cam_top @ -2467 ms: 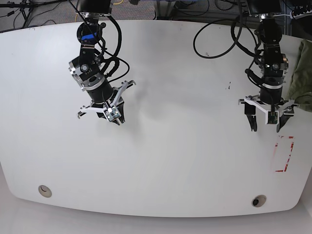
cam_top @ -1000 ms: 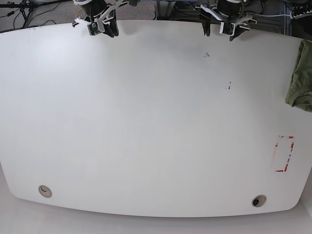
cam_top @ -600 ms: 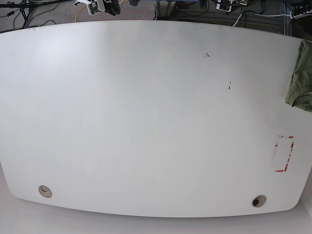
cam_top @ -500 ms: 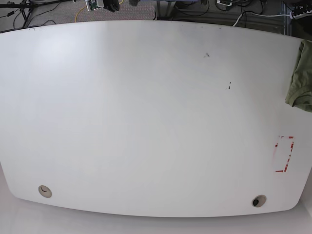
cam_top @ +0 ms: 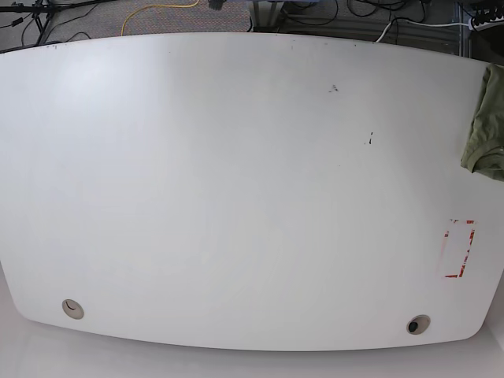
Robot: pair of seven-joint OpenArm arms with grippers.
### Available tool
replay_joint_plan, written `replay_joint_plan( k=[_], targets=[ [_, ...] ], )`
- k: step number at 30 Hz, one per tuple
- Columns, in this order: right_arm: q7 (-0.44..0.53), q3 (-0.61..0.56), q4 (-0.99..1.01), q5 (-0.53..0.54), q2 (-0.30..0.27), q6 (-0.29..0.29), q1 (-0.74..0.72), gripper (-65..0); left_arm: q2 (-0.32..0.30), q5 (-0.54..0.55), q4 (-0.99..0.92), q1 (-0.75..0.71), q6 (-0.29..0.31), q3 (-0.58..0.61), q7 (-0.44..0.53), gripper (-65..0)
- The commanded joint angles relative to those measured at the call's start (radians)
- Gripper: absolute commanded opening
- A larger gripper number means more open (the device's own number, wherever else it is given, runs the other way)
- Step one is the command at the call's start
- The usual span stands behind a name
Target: Fold the T-shirt properly
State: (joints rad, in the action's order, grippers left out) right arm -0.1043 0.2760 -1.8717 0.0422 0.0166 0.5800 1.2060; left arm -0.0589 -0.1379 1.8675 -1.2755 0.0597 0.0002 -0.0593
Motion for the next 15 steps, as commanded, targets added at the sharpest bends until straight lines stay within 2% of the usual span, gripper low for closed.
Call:
replay_joint_plan(
  k=[1,9,15],
  targets=[
    [0.016,0.001,0.067,0.006,-0.02,0.01,-0.002,-59.9,-0.008,0.001,-0.042,0.018,0.001,0.004,0.013,-21.0],
    [0.016,0.002,0.231,0.005,-0.037,0.01,-0.097,-59.9,-0.006,0.001,-0.227,0.152,0.001,0.002,0.011,-21.0],
    [0.016,-0.004,0.349,0.005,-0.082,0.005,-0.177,-59.9,-0.006,0.001,-0.357,0.257,0.001,0.002,0.011,-21.0]
  ],
)
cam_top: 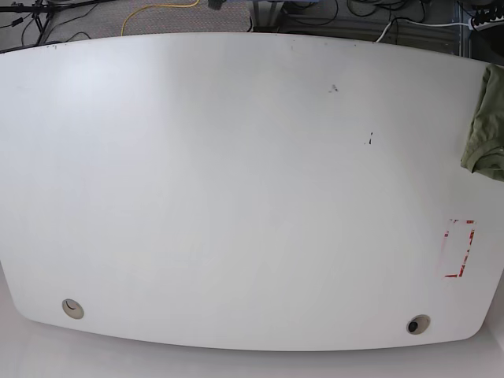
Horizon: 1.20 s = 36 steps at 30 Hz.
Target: Fold the T-shirt properly
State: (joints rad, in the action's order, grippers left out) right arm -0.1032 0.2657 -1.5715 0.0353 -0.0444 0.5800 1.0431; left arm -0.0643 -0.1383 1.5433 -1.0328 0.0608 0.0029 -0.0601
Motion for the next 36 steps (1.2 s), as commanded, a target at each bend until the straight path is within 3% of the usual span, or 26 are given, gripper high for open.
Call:
replay_joint_plan(
  k=[1,11,21,36],
  targets=[
    [0.015,0.007,0.069,0.012,-0.024,0.005,-0.028,-59.9,-0.001,0.001,-0.056,0.033,0.0,-0.001,0.012,-21.0],
    [0.015,0.005,0.253,-0.016,-0.059,0.002,-0.151,-59.9,0.002,-0.001,-0.277,0.173,0.0,0.001,0.01,-21.0],
    [0.093,0.007,0.469,-0.151,-0.041,0.001,-0.271,-59.9,0.002,-0.001,-0.47,0.286,0.001,0.003,0.01,-21.1],
    [0.095,0.007,0.664,-0.217,-0.027,-0.005,-0.418,-59.9,0.002,-0.001,-0.797,0.481,0.0,0.003,0.012,-21.1]
  ],
)
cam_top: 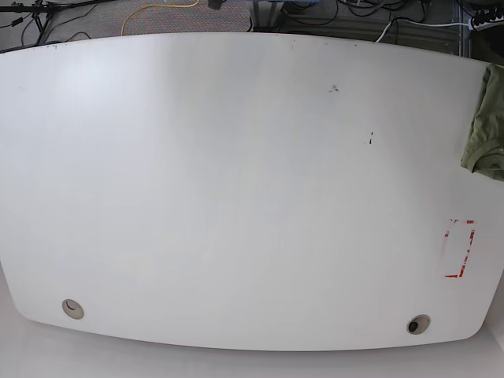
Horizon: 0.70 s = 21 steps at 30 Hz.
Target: Fold the T-shirt properly
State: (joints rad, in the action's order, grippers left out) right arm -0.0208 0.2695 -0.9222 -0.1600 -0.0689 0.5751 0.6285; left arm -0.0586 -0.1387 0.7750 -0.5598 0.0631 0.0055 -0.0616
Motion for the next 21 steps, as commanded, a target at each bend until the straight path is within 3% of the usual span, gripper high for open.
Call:
replay_joint_plan(
  k=[1,5,16,21],
  targets=[
    [0.012,0.003,0.021,-0.029,-0.002,-0.007,-0.008,-59.9,-0.004,0.0,-0.042,0.016,-0.003,0.0,0.013,-21.1],
    [0.012,0.003,0.073,-0.051,-0.002,-0.045,-0.043,-59.9,-0.002,0.0,-0.108,0.068,-0.003,0.0,0.013,-21.1],
    [0.012,0.003,0.236,-0.066,-0.004,-0.063,-0.155,-59.6,-0.001,0.0,-0.365,0.234,-0.001,0.0,0.016,-21.1],
    [0.012,0.003,0.291,-0.105,-0.002,-0.1,-0.2,-59.6,-0.001,0.0,-0.449,0.295,-0.001,0.0,0.018,-21.1]
  ],
)
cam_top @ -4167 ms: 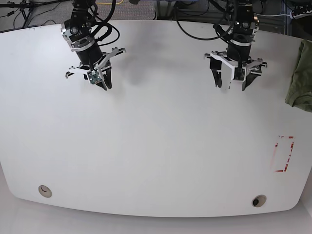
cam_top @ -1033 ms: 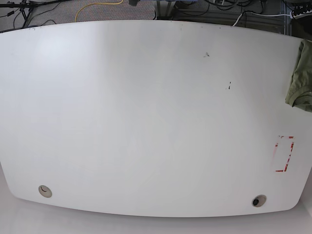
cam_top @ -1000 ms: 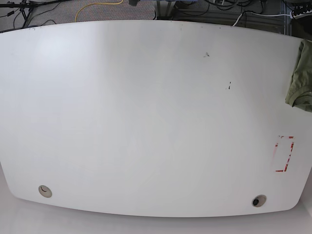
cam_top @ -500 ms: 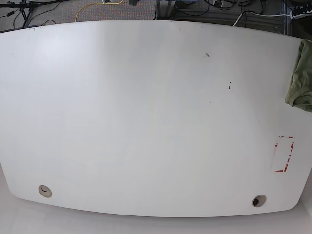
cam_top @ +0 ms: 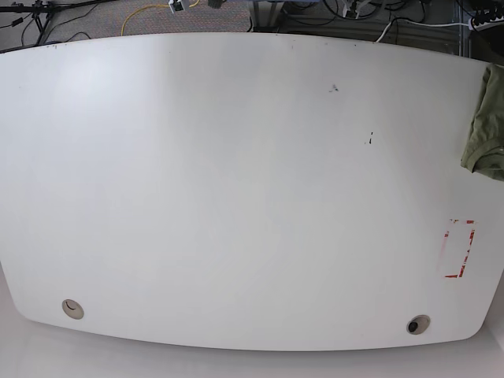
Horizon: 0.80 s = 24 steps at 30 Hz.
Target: Fold the T-shirt properly
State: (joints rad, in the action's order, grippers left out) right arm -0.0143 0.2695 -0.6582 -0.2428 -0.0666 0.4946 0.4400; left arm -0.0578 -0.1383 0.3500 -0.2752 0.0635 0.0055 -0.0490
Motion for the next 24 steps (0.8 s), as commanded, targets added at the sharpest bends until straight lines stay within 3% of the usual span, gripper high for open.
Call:
replay_joint_plan(
  k=[1,24],
  targets=[
    [0.006,0.003,0.036,-0.03,-0.005,-0.026,-0.02,-59.6,-0.001,-0.001,-0.035,0.02,-0.001,0.0,0.005,-21.1],
    [0.006,0.003,0.303,-0.051,-0.009,-0.15,-0.218,-59.5,0.013,-0.001,-0.2,0.164,-0.006,-0.005,0.001,-21.1]
  ],
)
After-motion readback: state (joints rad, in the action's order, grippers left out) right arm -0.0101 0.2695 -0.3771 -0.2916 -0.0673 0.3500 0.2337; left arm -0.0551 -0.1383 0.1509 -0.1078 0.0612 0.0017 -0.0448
